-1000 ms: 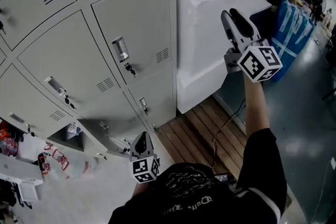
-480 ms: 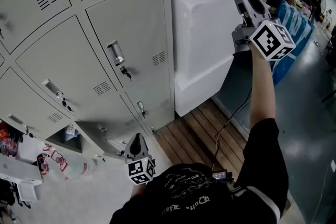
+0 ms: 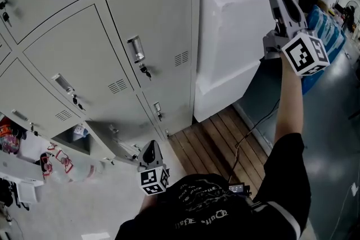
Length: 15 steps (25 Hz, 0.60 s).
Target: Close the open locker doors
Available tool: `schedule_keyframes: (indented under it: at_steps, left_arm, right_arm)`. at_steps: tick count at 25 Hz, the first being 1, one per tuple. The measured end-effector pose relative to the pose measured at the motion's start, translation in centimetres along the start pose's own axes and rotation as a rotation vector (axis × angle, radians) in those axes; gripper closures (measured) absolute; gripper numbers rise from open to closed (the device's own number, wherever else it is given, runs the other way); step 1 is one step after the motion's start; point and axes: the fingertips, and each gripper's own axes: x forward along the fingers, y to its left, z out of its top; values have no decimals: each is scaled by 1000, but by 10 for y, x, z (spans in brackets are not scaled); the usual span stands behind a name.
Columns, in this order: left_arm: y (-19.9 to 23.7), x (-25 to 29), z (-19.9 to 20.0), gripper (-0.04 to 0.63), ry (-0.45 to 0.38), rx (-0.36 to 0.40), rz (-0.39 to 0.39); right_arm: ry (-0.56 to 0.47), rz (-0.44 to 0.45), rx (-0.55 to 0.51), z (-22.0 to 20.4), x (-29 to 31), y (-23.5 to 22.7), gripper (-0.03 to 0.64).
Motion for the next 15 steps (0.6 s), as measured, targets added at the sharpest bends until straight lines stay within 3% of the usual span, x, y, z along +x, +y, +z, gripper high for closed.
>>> schedule_keyframes:
  at_steps: [8,15]
  left_arm:
    - [5,-7,-7,588,13,-10,25]
    - [8,-20,-13,588,22,-15,44]
  right_arm:
    - [-36,127,-41,15,-6,56,518]
    - [-74,176,-76,19,-5,102,515]
